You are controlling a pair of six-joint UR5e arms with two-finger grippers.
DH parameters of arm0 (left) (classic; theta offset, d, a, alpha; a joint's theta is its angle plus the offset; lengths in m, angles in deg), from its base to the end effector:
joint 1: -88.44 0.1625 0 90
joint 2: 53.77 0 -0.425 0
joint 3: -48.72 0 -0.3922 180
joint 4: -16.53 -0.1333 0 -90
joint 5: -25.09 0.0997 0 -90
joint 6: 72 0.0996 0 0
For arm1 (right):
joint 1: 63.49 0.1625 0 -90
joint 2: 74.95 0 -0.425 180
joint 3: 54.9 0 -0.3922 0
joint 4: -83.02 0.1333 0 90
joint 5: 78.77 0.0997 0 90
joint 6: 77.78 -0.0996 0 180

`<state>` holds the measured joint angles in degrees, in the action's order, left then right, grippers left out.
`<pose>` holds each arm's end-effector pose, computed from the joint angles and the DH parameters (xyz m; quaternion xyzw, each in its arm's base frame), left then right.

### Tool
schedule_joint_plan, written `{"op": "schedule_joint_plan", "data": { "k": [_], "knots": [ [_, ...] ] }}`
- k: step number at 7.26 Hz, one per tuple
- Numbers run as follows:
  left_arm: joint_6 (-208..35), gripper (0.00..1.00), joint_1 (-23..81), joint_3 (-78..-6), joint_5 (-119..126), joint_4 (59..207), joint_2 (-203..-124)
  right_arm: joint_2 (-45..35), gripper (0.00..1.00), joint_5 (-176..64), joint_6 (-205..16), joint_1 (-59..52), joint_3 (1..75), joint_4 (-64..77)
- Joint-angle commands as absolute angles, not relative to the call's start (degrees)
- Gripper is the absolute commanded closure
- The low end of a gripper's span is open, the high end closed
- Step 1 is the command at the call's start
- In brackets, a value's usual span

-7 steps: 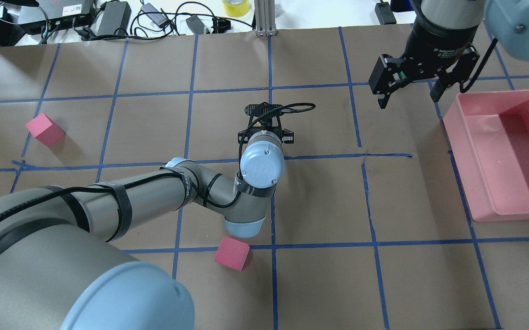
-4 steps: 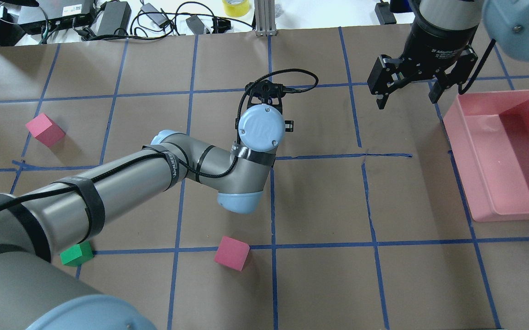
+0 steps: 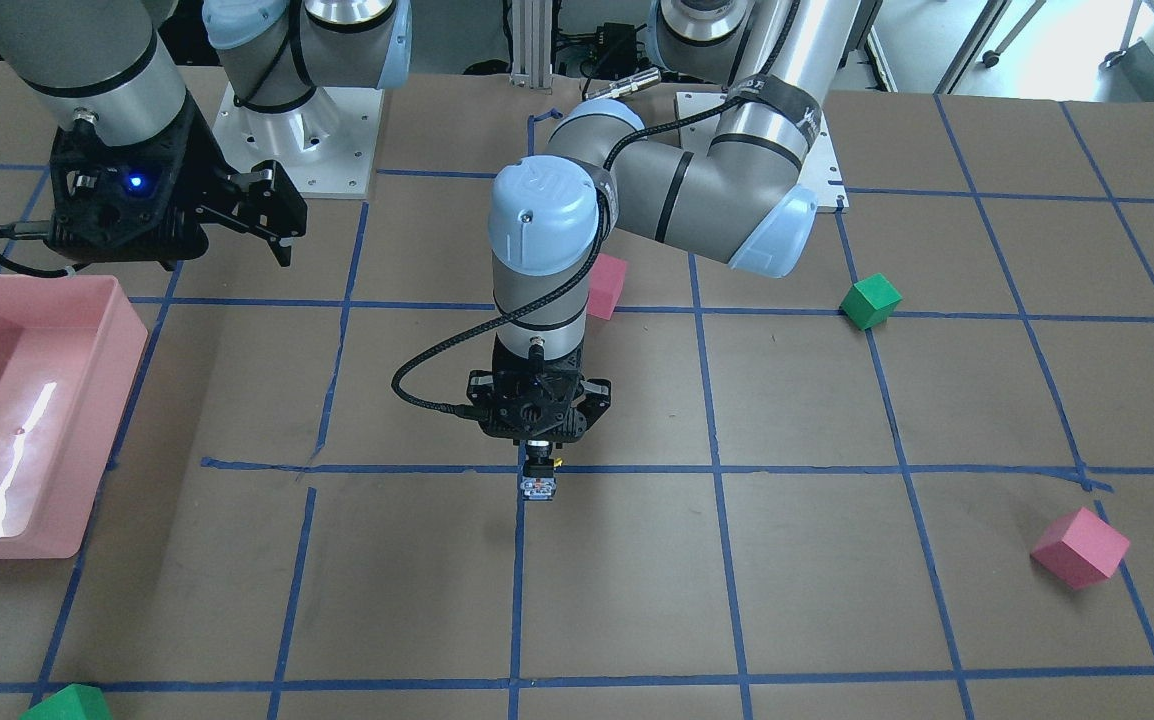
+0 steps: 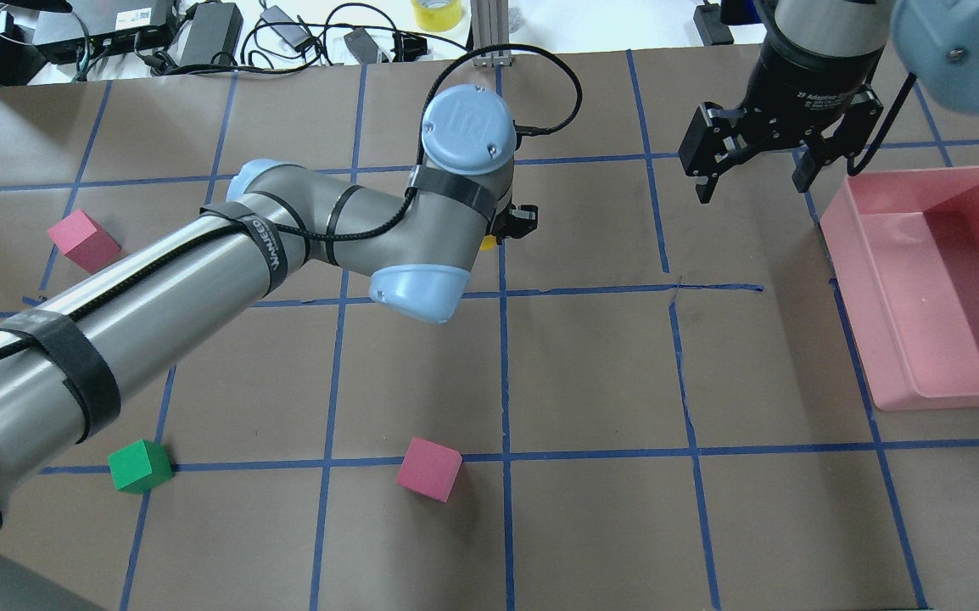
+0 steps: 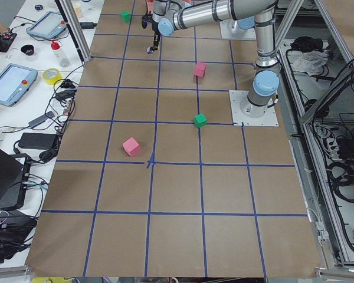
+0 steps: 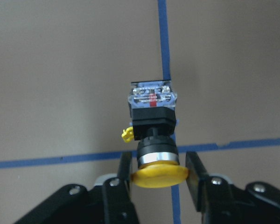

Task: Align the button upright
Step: 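Rotate the switch yellow cap up and lower it onto the table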

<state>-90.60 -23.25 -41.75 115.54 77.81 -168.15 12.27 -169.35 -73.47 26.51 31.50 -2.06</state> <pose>-0.3588 -0.5434 0.2921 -0.0268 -0.9991 0.0331 0.0079 0.1323 -0.5051 0.4861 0.0378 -0.9986 -0.0359 0.0037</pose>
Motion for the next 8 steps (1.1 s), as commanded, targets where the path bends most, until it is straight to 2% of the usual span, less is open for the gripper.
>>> {"op": "schedule_joint_plan", "data": {
  "k": [1,5,8],
  "knots": [
    [-96.9,1.0,-21.3,-36.4,105.2,92.2,-169.3,12.4,0.0,-169.3,-73.5,26.6,31.7,-2.1],
    [-124.0,1.0,-18.2,-35.1,96.4,94.1,-173.9,12.4,0.0,-169.3,-73.6,26.6,31.7,-2.1],
    [-124.2,1.0,-14.2,-35.0,90.2,94.0,-176.5,12.3,0.0,-169.4,-73.6,26.6,31.7,-2.1]
  ]
}}
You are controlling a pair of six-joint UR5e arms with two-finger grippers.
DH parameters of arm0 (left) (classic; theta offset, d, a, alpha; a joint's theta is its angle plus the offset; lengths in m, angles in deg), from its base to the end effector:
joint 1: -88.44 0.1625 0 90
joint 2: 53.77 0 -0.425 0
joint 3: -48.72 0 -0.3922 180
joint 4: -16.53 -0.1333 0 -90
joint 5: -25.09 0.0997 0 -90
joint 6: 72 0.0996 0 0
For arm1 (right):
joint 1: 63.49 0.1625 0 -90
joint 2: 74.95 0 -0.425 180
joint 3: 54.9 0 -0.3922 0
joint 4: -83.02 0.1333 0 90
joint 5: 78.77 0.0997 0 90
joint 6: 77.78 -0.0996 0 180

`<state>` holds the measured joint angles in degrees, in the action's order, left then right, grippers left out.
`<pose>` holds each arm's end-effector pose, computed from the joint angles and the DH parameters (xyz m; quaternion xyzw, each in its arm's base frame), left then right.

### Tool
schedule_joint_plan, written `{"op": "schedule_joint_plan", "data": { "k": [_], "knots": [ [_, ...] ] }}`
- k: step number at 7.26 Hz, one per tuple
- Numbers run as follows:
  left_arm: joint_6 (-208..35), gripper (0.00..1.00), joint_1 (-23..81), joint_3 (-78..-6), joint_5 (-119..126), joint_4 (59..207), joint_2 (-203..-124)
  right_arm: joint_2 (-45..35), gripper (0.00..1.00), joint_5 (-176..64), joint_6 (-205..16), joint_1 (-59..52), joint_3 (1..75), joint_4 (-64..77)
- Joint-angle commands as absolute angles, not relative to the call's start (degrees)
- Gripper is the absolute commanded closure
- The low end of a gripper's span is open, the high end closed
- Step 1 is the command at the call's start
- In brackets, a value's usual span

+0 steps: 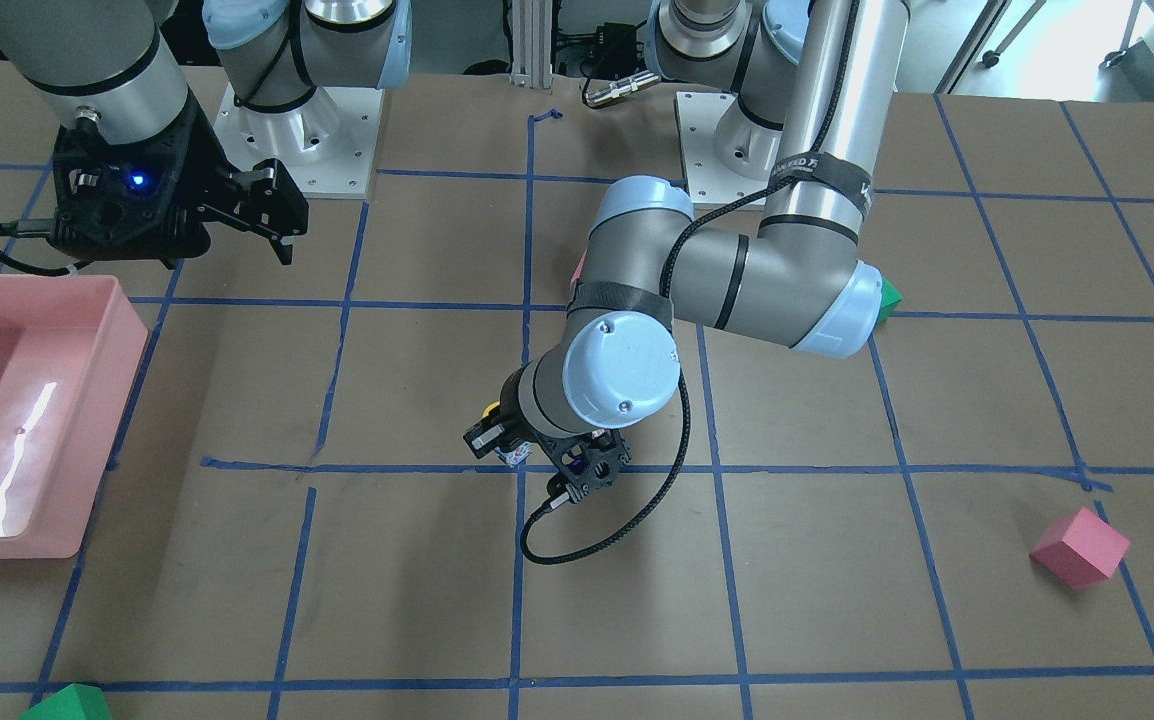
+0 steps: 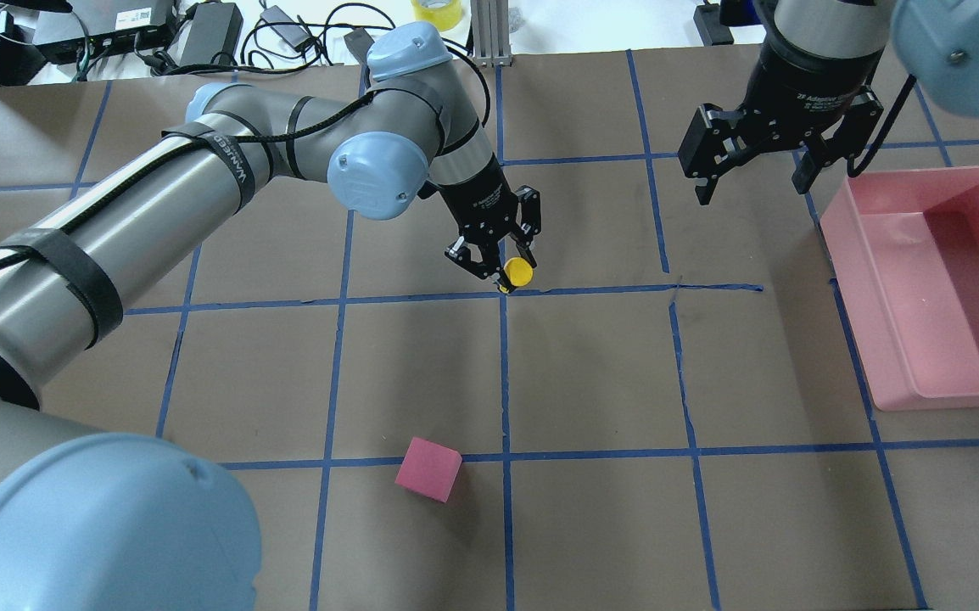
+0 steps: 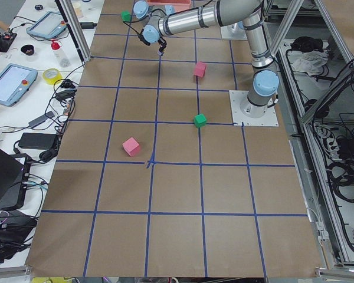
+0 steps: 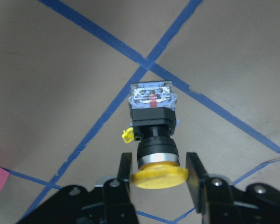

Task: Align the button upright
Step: 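Rotate the switch yellow cap up and lower it onto the table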

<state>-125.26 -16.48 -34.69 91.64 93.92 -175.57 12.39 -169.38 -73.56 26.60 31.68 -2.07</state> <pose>-0.3360 -0.5895 0.2457 0.3406 -0.9119 -0.2022 0.1071 0.1330 -0.5039 0.4857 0.0378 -0.9986 -0.0364 0.0040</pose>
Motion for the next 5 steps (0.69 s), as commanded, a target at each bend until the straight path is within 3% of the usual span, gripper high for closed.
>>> {"op": "schedule_joint_plan", "data": {
  "k": [1,5],
  "knots": [
    [-121.9,1.0,-12.9,-35.8,86.6,94.1,-177.2,12.3,0.0,-169.4,-73.6,26.6,31.8,-2.1],
    [-121.7,1.0,-12.5,-36.4,82.3,94.1,-178.5,12.3,0.0,-169.5,-73.6,26.7,31.8,-2.1]
  ]
}}
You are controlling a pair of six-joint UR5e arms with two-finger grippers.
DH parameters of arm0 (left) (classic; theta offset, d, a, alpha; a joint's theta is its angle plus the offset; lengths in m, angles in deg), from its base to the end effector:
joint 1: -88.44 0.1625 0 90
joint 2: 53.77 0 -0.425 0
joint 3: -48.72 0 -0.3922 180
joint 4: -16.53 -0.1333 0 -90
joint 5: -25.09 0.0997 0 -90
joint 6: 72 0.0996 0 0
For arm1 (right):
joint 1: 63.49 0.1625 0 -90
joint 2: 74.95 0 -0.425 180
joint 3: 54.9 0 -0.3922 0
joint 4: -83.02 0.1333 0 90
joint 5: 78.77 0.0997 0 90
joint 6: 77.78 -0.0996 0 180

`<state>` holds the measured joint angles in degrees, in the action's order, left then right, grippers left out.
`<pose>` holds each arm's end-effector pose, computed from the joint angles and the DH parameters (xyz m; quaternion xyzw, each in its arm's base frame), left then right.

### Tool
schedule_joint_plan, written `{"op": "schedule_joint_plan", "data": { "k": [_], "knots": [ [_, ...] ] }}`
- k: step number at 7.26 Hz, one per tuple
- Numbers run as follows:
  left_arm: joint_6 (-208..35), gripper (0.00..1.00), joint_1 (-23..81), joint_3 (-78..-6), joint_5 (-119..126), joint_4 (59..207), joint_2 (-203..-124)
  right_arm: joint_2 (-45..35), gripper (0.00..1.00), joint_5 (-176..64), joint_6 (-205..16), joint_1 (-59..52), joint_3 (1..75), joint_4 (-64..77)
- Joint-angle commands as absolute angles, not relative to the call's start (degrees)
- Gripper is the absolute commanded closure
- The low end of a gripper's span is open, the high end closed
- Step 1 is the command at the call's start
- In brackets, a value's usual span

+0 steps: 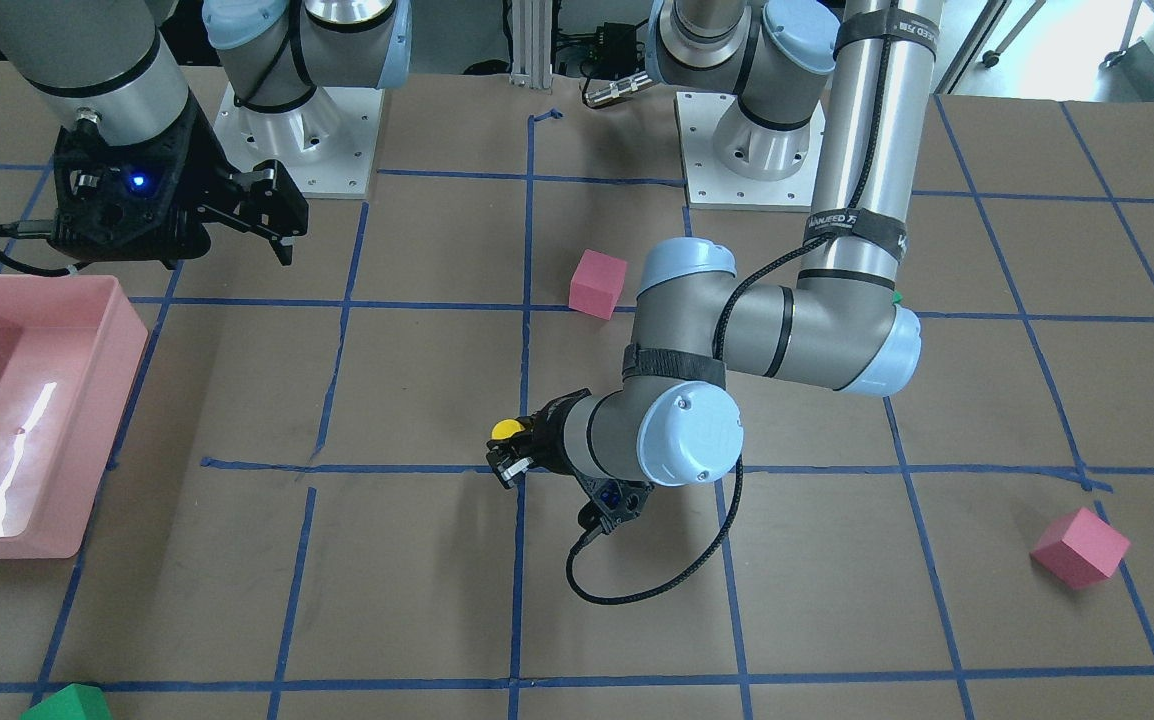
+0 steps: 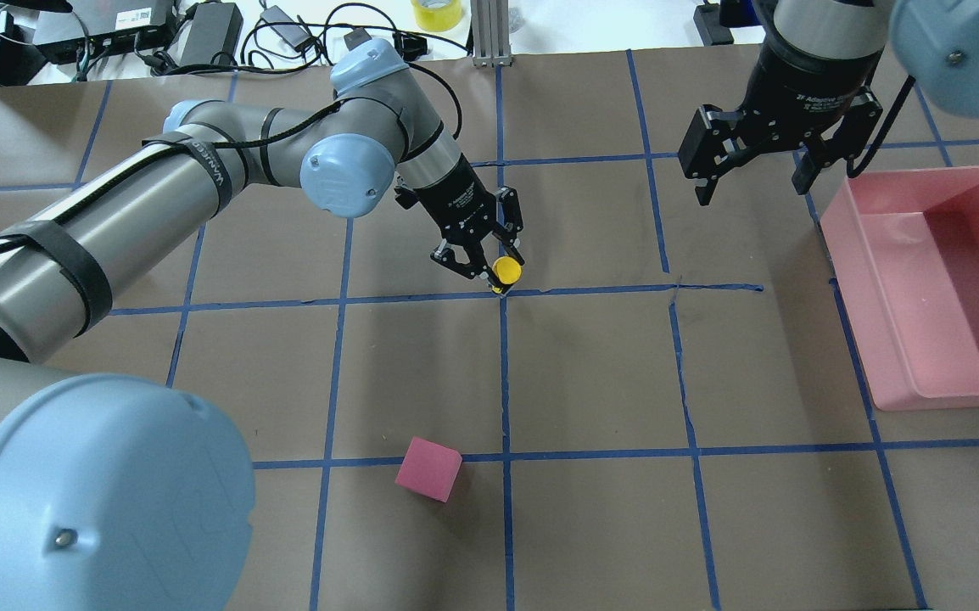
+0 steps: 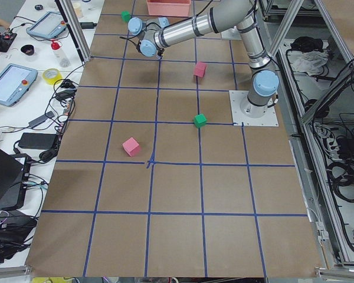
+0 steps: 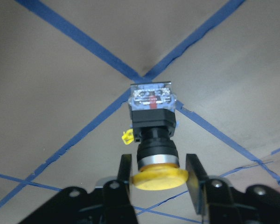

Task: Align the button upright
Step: 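Rotate the switch yellow cap up and lower it onto the table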

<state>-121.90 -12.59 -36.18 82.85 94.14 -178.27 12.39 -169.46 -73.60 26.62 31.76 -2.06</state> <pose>-0.3079 -0.6054 0.2105 0.3549 -0.8823 -0.2617 0.1646 0.1331 -0.5037 0.4850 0.0376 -0.9986 -0.0372 0.0047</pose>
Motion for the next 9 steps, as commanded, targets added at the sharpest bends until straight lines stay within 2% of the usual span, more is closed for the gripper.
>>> {"op": "schedule_joint_plan", "data": {
  "k": [1,3,4,5,9],
  "knots": [
    [-120.9,1.0,-12.5,-36.8,82.8,94.1,-178.5,12.4,0.0,-169.5,-73.6,26.7,31.8,-2.1],
    [-119.8,0.98,-12.5,-37.4,82.9,94.1,-178.5,12.4,0.0,-169.7,-73.6,26.7,31.8,-2.1],
    [-118.2,0.62,-12.5,-37.4,83.1,94.0,-178.4,12.4,0.0,-169.8,-73.6,26.7,31.9,-2.1],
    [-117.8,0.01,-12.5,-38.1,83.7,93.8,-178.4,12.4,0.0,-169.5,-73.6,26.8,31.9,-2.1],
    [-114.2,0.0,-11.1,-37.9,83.9,94.2,-176.1,12.4,0.0,-169.5,-73.6,26.8,31.9,-2.1]
  ]
}}
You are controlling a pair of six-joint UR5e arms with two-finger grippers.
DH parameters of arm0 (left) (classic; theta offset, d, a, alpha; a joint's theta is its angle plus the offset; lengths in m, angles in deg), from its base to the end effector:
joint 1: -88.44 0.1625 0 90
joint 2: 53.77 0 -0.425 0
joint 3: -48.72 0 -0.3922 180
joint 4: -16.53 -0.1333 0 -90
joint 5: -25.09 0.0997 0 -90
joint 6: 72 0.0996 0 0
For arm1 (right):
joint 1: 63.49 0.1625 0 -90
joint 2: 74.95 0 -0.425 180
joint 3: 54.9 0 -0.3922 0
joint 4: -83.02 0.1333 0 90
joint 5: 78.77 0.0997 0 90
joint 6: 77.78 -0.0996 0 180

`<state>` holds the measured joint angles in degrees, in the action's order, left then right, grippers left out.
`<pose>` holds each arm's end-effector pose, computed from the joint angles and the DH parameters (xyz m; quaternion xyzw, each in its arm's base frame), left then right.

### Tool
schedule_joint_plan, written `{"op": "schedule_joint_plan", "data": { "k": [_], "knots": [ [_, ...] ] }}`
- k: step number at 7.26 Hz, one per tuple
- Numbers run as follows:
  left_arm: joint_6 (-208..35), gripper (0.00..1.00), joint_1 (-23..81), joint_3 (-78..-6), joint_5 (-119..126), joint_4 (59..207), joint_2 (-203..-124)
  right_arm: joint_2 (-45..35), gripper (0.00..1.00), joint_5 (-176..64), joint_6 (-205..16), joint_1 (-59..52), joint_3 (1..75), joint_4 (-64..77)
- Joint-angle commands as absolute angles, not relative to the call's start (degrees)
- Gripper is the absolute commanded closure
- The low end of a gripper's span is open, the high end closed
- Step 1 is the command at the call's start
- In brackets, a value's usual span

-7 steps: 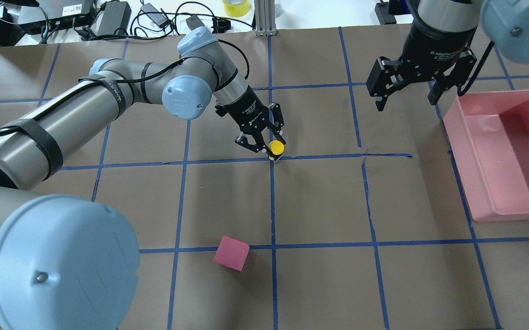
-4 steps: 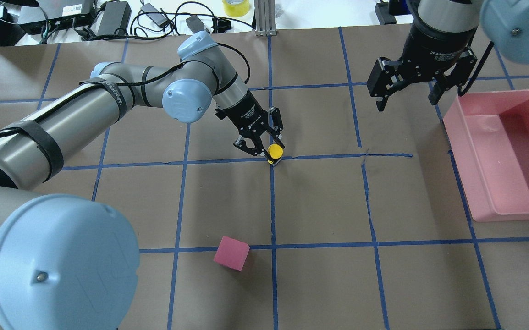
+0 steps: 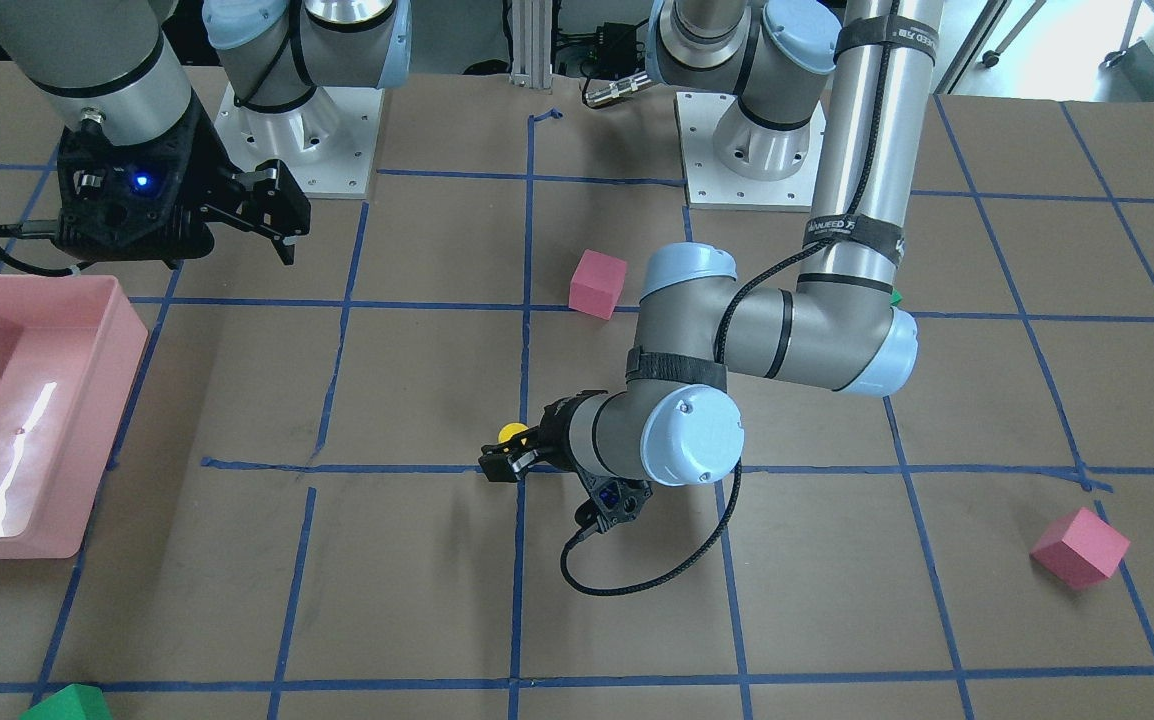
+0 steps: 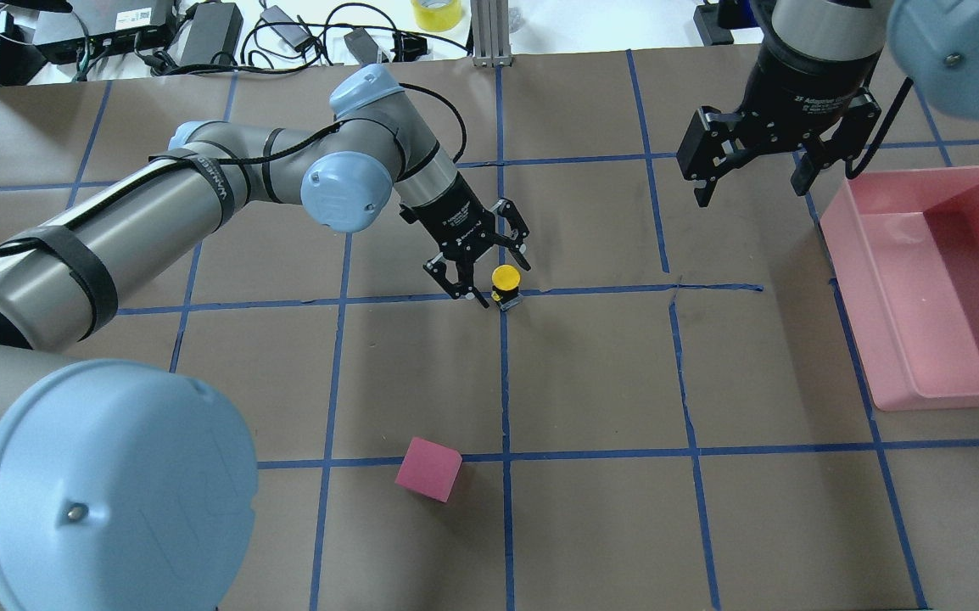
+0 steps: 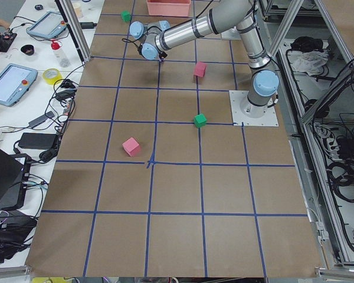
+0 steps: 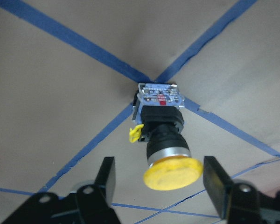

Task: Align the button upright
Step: 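Open the left gripper to release the upright switch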

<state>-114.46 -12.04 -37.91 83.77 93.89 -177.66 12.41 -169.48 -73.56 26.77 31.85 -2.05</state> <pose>-0.2991 -0.5992 0.2045 0.3023 -0.9028 -0.2528 0.1720 0.1344 -0.5031 0.4844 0.0393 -0.9985 -0.0379 0.0049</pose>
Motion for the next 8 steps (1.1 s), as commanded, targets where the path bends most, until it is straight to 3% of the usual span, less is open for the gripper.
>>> {"op": "schedule_joint_plan", "data": {
  "k": [1,8],
  "knots": [
    [-112.2,0.0,-9.4,-38.2,87.9,94.5,-173.2,12.4,0.0,-169.4,-73.6,26.9,31.9,-2.1],
    [-74.9,0.0,-6.8,-40.0,113.5,103.0,-148.2,12.4,0.0,-169.8,-73.6,26.9,31.9,-2.1]
  ]
}}
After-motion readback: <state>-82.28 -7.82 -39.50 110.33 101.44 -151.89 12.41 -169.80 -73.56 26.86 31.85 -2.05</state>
